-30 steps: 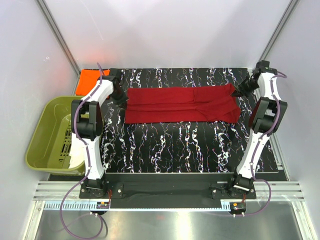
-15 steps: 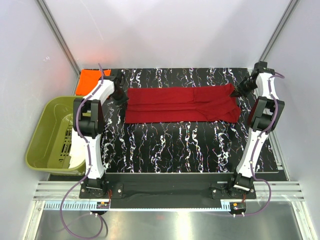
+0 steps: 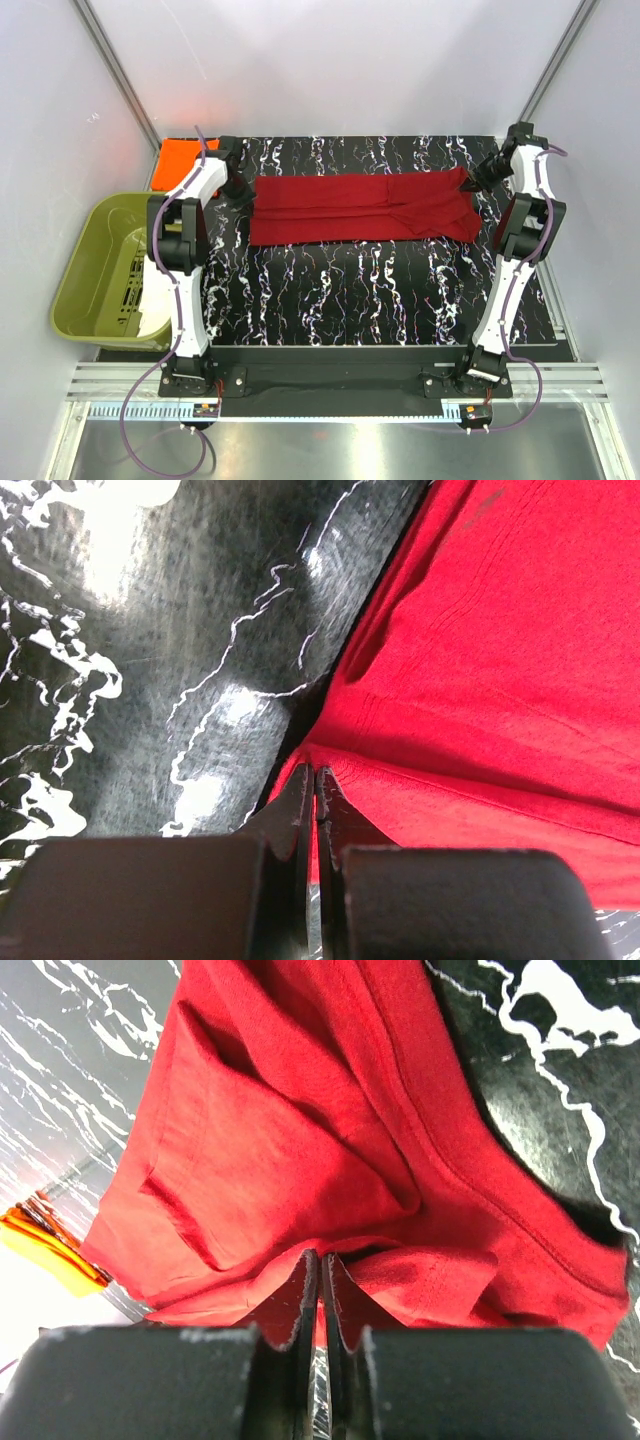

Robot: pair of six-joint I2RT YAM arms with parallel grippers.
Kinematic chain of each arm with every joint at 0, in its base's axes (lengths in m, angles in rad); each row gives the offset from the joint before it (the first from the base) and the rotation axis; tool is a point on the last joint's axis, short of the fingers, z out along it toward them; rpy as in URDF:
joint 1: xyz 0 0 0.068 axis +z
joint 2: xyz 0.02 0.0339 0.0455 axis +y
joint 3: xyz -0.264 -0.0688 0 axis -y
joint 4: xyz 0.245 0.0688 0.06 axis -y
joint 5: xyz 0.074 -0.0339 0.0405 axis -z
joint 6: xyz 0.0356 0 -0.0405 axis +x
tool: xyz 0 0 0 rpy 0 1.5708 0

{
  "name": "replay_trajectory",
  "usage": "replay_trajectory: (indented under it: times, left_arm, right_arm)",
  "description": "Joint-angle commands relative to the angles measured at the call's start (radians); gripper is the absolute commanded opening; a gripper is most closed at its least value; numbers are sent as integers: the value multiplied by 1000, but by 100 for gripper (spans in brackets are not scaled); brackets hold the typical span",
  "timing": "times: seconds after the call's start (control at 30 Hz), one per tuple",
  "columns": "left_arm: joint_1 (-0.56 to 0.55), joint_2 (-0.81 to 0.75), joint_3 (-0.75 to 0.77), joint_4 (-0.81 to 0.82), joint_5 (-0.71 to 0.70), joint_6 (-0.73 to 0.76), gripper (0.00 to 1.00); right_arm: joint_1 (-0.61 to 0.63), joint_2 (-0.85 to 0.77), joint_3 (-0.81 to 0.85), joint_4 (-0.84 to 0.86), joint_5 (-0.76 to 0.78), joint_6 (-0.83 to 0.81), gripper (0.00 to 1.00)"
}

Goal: Fold and stack the t-shirts
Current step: Fold the tshirt

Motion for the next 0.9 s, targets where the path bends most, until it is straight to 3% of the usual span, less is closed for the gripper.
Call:
replay_trajectory:
  times: [0.0,0.2,0.33,0.4,0.43,0.5,0.57,0.7,0.73,0.87]
  left_arm:
    - [14,21,66,5,13,19,0]
    - [11,47,133,-4,45,42,3]
    - [-4,37,193,-36,-5,95,32]
    - [-10,14,193,-64,-33,106,45]
    - [-13,-23,179,-64,-39,115,58]
    - [-26,-73,120,-64,-74,117,64]
    - [-39,-156,63,-47,-71,126,66]
    - [-93,-290,-147,8,0,116,65]
    - [-102,-304,-182,22,46,109,63]
    - [-121,-319,-307,85,108,109,55]
  right_arm:
    - [3,15,57,3,-12,11,8]
    - [3,32,81,-11,14,0,16]
    - [1,64,167,-67,57,-23,29]
    - [-3,78,259,-144,92,-39,41]
    - [-8,77,279,-166,133,-52,48]
    - [-15,26,273,-202,181,-62,59]
    - [-17,-79,130,-224,224,-76,67]
    - [-25,-294,-239,-97,203,-85,73]
    - [-29,-331,-350,-77,193,-87,73]
    - [-34,-440,-527,4,169,-122,66]
